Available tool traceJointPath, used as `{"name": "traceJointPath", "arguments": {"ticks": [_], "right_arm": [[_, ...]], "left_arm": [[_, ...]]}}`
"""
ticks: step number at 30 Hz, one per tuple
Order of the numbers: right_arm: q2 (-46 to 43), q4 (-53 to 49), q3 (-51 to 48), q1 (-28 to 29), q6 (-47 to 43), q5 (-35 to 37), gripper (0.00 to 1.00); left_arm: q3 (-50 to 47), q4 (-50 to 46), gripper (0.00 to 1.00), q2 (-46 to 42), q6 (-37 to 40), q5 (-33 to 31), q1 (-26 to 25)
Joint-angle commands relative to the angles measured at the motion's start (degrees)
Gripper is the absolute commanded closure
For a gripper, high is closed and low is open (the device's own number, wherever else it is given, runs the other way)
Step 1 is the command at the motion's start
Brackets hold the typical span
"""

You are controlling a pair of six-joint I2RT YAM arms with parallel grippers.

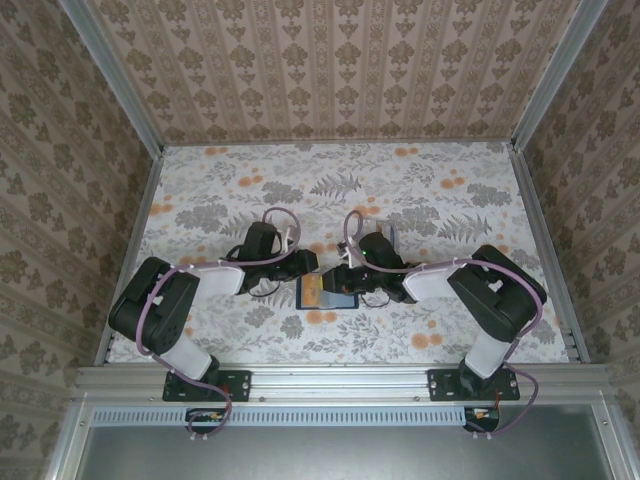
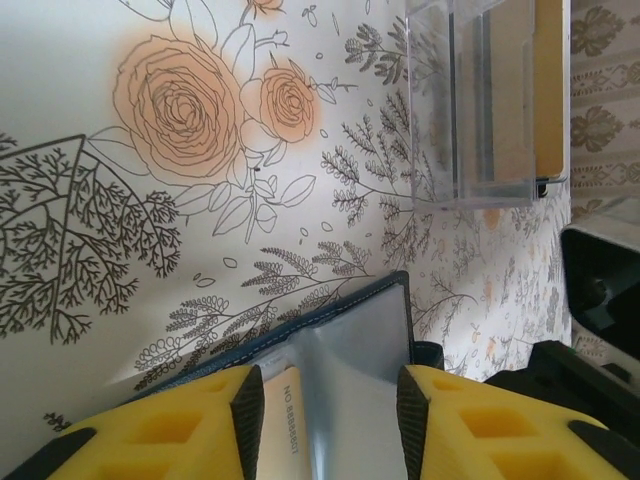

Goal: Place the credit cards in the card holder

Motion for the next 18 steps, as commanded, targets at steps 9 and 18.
{"name": "traceJointPath", "arguments": {"ticks": [9, 18], "right_arm": [[0.3, -6.0, 1.9, 0.2, -1.5, 2.9, 0.80], [1.0, -5.3, 2.1, 0.3, -1.1, 2.1, 0.79]], "left_arm": [[-0.3, 2.5, 0.72, 0.8, -0.3, 2.5, 0.3], [0.2, 1.9, 0.64, 1.2, 0.4, 2.8, -0.2]]}}
